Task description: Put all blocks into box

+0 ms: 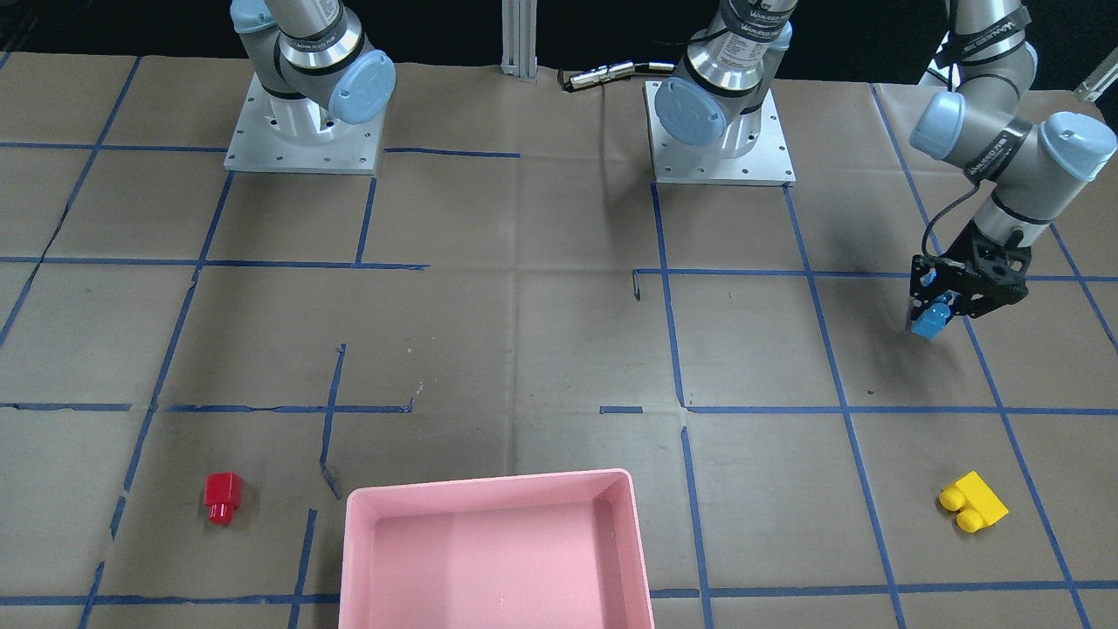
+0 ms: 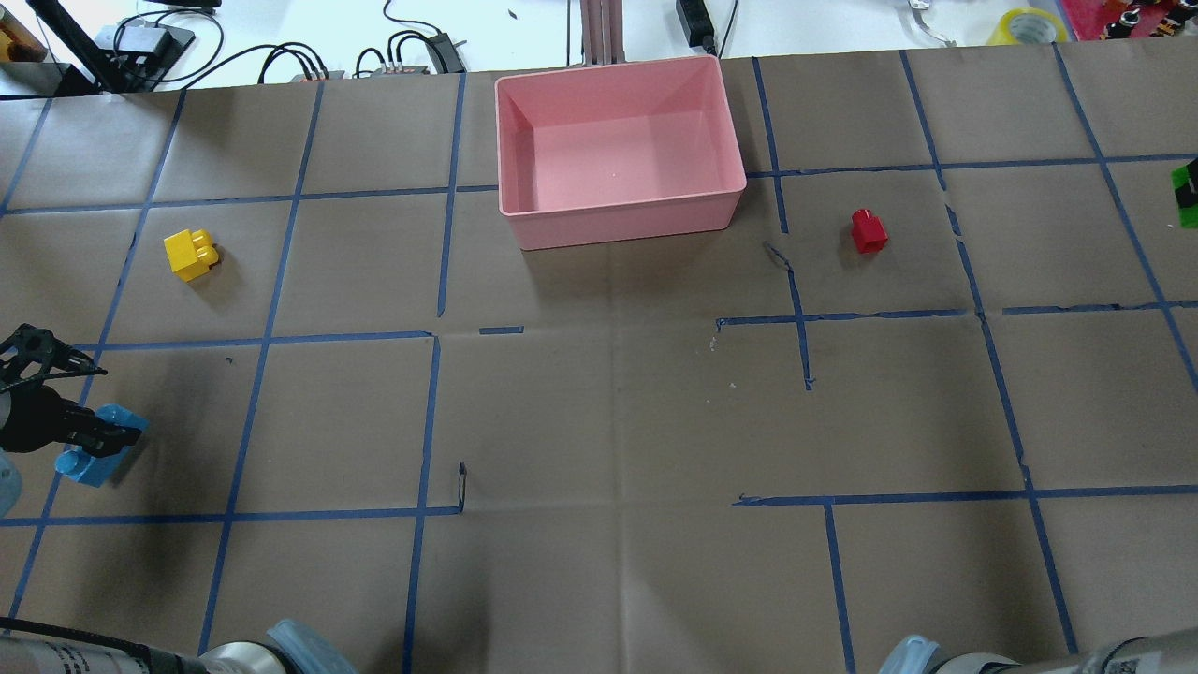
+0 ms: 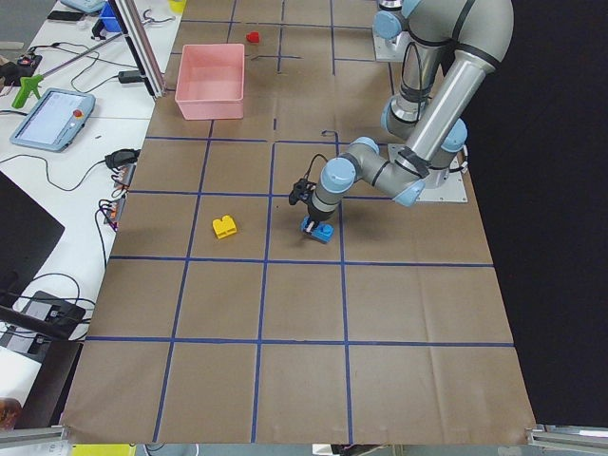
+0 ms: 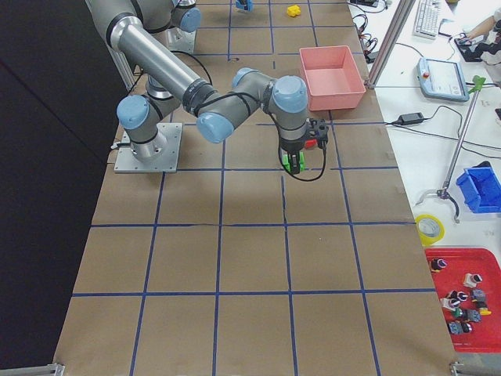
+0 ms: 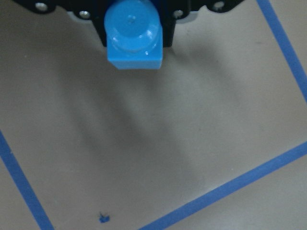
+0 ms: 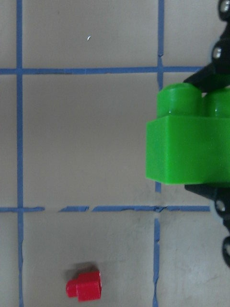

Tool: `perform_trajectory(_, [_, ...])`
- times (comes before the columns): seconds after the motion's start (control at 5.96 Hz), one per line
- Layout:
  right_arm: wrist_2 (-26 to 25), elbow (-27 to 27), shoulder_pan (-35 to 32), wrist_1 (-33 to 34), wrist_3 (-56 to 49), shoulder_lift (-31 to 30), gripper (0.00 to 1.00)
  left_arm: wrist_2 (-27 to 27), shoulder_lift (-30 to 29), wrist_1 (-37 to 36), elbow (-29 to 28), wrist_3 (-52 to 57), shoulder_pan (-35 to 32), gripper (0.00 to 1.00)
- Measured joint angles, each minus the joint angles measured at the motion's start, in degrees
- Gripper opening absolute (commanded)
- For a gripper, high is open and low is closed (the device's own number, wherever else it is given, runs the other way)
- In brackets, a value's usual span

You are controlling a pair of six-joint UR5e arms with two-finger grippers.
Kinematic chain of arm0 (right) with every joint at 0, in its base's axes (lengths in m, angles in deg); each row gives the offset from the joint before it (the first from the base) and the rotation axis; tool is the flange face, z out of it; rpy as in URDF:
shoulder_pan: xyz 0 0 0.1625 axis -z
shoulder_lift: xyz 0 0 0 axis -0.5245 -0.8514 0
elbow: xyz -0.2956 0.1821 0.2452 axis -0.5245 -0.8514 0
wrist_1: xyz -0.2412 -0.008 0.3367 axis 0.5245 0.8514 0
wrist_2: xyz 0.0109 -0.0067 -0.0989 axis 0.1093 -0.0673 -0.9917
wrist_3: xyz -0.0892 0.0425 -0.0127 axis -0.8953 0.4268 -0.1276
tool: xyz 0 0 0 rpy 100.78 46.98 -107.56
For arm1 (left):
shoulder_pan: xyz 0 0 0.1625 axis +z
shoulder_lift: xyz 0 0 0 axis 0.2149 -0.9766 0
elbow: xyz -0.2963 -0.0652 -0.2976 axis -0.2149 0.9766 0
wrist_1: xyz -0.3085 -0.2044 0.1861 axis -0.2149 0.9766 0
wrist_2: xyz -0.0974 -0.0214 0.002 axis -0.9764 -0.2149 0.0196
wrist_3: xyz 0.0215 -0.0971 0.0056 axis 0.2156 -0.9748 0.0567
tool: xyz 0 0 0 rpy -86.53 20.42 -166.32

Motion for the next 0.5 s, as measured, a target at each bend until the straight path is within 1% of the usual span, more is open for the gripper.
perform_trajectory(0.17, [1.8,-4.1,-3.3,-4.5,4.0,0.1,0.09,0.1,1.0,10.1,-7.6,-1.3,-1.0,0.0])
perform_trajectory(0.34, [2.5,-6.6,-7.4,-6.8,8.6,0.3,0.09,0.4,1.7,25.2,-19.5,-4.6,-3.6,0.0])
perform_trajectory(0.5, [3.3,-7.9,-11.8,-7.5,13.3,0.6,0.09,0.9,1.7,36.6,-29.7,-9.0,-6.6,0.0])
